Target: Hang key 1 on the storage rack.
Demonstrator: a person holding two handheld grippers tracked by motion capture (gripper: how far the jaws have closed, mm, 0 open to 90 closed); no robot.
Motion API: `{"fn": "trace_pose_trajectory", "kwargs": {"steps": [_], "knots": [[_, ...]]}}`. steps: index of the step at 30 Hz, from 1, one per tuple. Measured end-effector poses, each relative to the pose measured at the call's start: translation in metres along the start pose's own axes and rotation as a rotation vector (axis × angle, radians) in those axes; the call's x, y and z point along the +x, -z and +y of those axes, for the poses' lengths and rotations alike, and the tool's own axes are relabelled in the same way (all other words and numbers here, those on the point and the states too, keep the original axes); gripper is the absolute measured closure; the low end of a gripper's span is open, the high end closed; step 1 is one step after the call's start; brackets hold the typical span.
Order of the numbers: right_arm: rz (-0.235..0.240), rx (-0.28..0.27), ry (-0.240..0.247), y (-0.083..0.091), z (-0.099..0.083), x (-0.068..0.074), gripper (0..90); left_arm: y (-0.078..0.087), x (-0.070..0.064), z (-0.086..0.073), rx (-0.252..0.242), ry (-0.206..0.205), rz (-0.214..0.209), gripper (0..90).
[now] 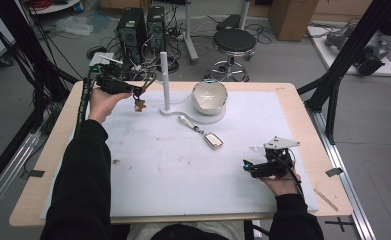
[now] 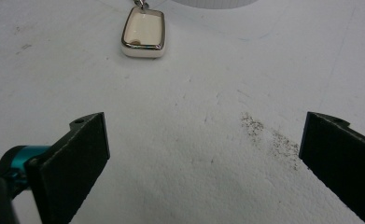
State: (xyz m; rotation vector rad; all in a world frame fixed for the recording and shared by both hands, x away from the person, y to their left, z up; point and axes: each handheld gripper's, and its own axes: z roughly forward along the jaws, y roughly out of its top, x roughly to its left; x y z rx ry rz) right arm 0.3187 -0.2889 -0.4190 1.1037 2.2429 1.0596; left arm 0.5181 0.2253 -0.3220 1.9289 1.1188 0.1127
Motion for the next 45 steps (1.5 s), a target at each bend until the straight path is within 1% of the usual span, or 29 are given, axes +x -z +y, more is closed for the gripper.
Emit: {"fn": "trace_pose_trajectory", "kwargs": {"steps": [3, 7, 11, 14, 15, 19, 21, 24, 27, 32, 39, 41, 44, 45], "knots": [[-0.003, 0.002, -0.002, 0.0, 0.0, 0.0, 0.6, -0.003, -0.004, 0.003, 0.012, -0.022, -0.004, 75.0], [-0.004, 0.002, 0.002, 0.0, 0.0, 0.0, 0.6, -0.005, -0.005, 0.003, 0.018, -0.026, -0.007, 75.1], [-0.003, 0.005, 0.003, 0.0, -0.001, 0.0, 0.6, -0.006, -0.007, 0.005, 0.025, -0.042, 0.009, 75.1], [-0.004, 0.004, 0.002, 0.0, 0.0, 0.0, 0.6, -0.006, -0.01, 0.008, 0.046, -0.067, 0.025, 75.1], [-0.004, 0.003, 0.003, -0.001, 0.0, 0.0, 0.6, -0.007, -0.012, 0.009, 0.047, -0.072, 0.03, 75.1], [-0.001, 0.005, 0.004, -0.001, 0.0, 0.0, 0.6, -0.01, -0.016, 0.012, 0.056, -0.089, 0.038, 75.1], [-0.002, 0.006, 0.005, -0.001, 0.0, 0.0, 0.6, -0.014, -0.018, 0.012, 0.06, -0.097, 0.027, 75.1], [-0.002, 0.007, 0.004, -0.001, 0.0, 0.0, 0.6, -0.019, -0.02, 0.011, 0.068, -0.108, 0.024, 75.0], [-0.004, 0.008, 0.002, -0.001, -0.001, 0.0, 0.6, -0.021, -0.021, 0.011, 0.067, -0.104, 0.021, 75.0], [-0.005, 0.009, -0.003, 0.0, -0.001, 0.0, 0.6, -0.021, -0.022, 0.01, 0.066, -0.112, 0.024, 74.9], [-0.004, 0.008, -0.002, 0.0, -0.001, 0.0, 0.6, -0.028, -0.026, 0.009, 0.08, -0.128, 0.02, 74.0], [-0.004, 0.006, -0.004, 0.0, -0.001, 0.0, 0.6, -0.029, -0.026, 0.008, 0.08, -0.117, 0.028, 72.7], [-0.005, 0.008, -0.004, 0.0, -0.001, 0.0, 0.6, -0.03, -0.026, 0.007, 0.079, -0.099, 0.01, 69.4], [-0.005, 0.006, -0.003, 0.0, -0.002, 0.0, 0.6, -0.03, -0.025, 0.006, 0.073, -0.089, -0.002, 66.6]]}}
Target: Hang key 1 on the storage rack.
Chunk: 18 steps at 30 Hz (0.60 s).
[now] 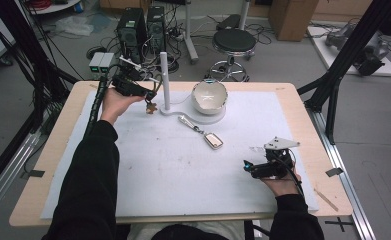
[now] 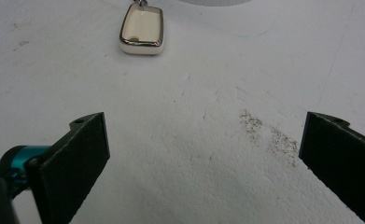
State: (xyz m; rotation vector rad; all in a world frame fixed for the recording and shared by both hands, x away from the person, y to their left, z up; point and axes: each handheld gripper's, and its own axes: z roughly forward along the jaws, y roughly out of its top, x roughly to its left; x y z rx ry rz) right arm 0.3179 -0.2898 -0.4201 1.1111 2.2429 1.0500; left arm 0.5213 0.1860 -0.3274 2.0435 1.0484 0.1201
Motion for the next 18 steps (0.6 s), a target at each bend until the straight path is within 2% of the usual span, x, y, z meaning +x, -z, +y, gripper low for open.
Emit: {"fn": "trace_pose_trajectory", "kwargs": {"steps": [2, 3, 6, 10, 12, 14, 15, 18], "knots": [[0.0, -0.002, 0.002, 0.0, 0.0, -0.001, 0.6, 0.0, 0.001, -0.001, -0.029, 0.037, -0.039, 57.0], [0.0, -0.003, 0.003, 0.0, 0.0, -0.001, 0.6, 0.0, 0.001, -0.002, -0.037, 0.054, -0.045, 50.6], [0.001, -0.001, -0.001, 0.001, -0.001, -0.001, 0.6, 0.001, -0.001, -0.002, -0.035, 0.04, -0.005, 36.8], [0.0, -0.004, 0.003, 0.001, 0.0, 0.0, 0.6, 0.002, -0.004, -0.005, -0.034, 0.017, 0.015, 19.8], [0.0, -0.002, 0.0, 0.001, 0.0, 0.0, 0.6, 0.003, -0.006, -0.008, -0.049, 0.004, 0.029, 16.7], [0.0, -0.004, 0.001, 0.001, 0.0, -0.001, 0.6, 0.003, -0.006, -0.01, -0.047, 0.008, 0.022, 9.3], [0.0, -0.004, 0.003, 0.001, 0.0, -0.001, 0.6, 0.003, -0.006, -0.011, -0.046, 0.002, 0.032, 7.1], [-0.004, -0.009, 0.001, 0.001, 0.0, 0.0, 0.6, 0.004, -0.006, -0.017, -0.05, -0.005, 0.036, 4.5]]}}
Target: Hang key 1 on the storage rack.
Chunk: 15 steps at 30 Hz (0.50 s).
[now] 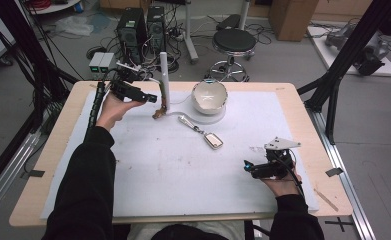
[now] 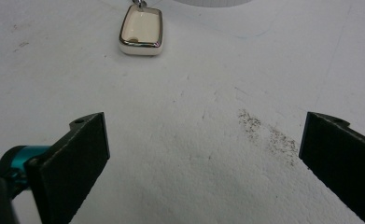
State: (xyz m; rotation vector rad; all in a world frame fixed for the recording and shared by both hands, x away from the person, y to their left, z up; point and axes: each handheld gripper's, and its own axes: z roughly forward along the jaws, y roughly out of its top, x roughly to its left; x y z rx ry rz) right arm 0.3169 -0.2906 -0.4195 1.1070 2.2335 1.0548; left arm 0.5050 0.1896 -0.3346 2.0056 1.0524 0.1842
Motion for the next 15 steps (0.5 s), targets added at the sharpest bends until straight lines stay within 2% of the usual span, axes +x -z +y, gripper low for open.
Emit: {"fn": "trace_pose_trajectory", "kwargs": {"steps": [4, 6, 8, 11, 15], "knots": [[-0.001, 0.002, -0.005, 0.001, 0.0, 0.0, 0.6, 0.005, 0.0, -0.006, -0.018, 0.009, -0.003, 2.5], [-0.002, 0.002, -0.002, 0.0, 0.0, -0.001, 0.6, 0.01, 0.0, -0.008, -0.05, 0.018, 0.003, 2.5], [0.0, 0.001, -0.004, 0.0, 0.0, -0.001, 0.6, 0.014, 0.001, -0.01, -0.073, 0.031, -0.014, 2.5], [-0.001, -0.001, -0.003, 0.001, 0.0, -0.001, 0.6, 0.018, -0.002, -0.012, -0.052, 0.007, 0.007, 1.7], [-0.001, -0.002, -0.005, 0.001, 0.0, -0.001, 0.6, 0.022, -0.007, -0.016, -0.063, 0.0, 0.009, 1.7]]}}
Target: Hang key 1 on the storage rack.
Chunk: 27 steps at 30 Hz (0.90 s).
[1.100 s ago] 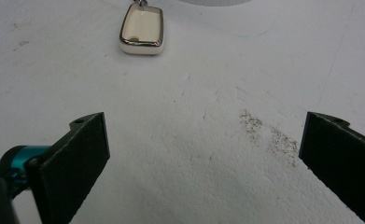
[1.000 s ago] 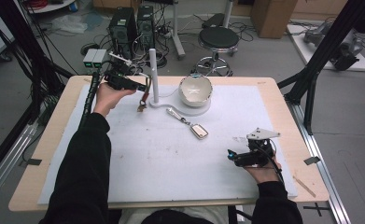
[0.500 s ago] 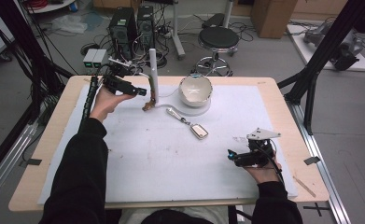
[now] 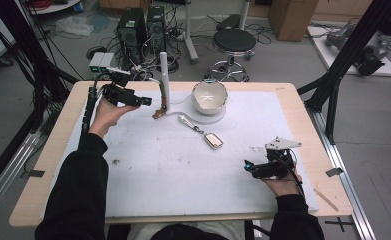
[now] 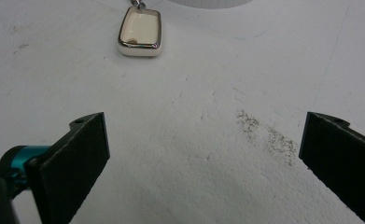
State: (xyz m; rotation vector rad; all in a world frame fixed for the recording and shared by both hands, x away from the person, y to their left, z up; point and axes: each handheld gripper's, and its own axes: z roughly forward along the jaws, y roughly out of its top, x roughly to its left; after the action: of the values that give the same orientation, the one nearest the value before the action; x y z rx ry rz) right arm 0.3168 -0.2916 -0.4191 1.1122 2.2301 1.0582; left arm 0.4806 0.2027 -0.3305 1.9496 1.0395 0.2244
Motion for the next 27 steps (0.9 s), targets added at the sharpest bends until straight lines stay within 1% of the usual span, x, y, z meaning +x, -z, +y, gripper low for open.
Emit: {"fn": "trace_pose_trajectory", "kwargs": {"steps": [2, 4, 5, 6, 10, 14, 16, 18, 20, 27], "knots": [[-0.001, 0.0, 0.0, 0.0, 0.0, 0.0, 0.6, 0.002, -0.002, -0.002, 0.003, -0.009, 0.015, 1.7], [-0.002, -0.001, 0.0, 0.0, 0.0, 0.0, 0.6, 0.004, -0.006, -0.005, -0.001, -0.025, 0.045, 1.7], [-0.001, -0.001, 0.0, 0.0, 0.0, 0.0, 0.6, 0.004, -0.007, -0.007, -0.001, -0.029, 0.047, 1.7], [-0.002, -0.001, 0.0, 0.0, 0.0, 0.0, 0.6, 0.005, -0.008, -0.009, -0.009, -0.026, 0.041, 1.7], [0.0, 0.001, 0.0, 0.0, 0.0, 0.0, 0.6, 0.007, -0.011, -0.016, -0.002, -0.031, 0.044, 1.7], [-0.001, 0.0, 0.0, 0.0, 0.0, 0.0, 0.6, 0.009, -0.012, -0.023, -0.002, -0.028, 0.032, 1.7], [-0.001, 0.001, 0.001, 0.0, 0.0, 0.0, 0.6, 0.011, -0.012, -0.026, 0.005, -0.032, 0.038, 1.6], [0.0, 0.004, -0.002, 0.0, 0.0, 0.0, 0.6, 0.014, -0.012, -0.03, -0.004, -0.028, 0.037, 1.7], [0.0, 0.004, -0.003, 0.0, 0.0, 0.001, 0.6, 0.016, -0.013, -0.034, -0.008, -0.029, 0.045, 1.7], [-0.003, 0.005, -0.001, 0.0, 0.0, 0.001, 0.6, 0.025, -0.016, -0.05, -0.022, -0.034, 0.049, 1.7]]}}
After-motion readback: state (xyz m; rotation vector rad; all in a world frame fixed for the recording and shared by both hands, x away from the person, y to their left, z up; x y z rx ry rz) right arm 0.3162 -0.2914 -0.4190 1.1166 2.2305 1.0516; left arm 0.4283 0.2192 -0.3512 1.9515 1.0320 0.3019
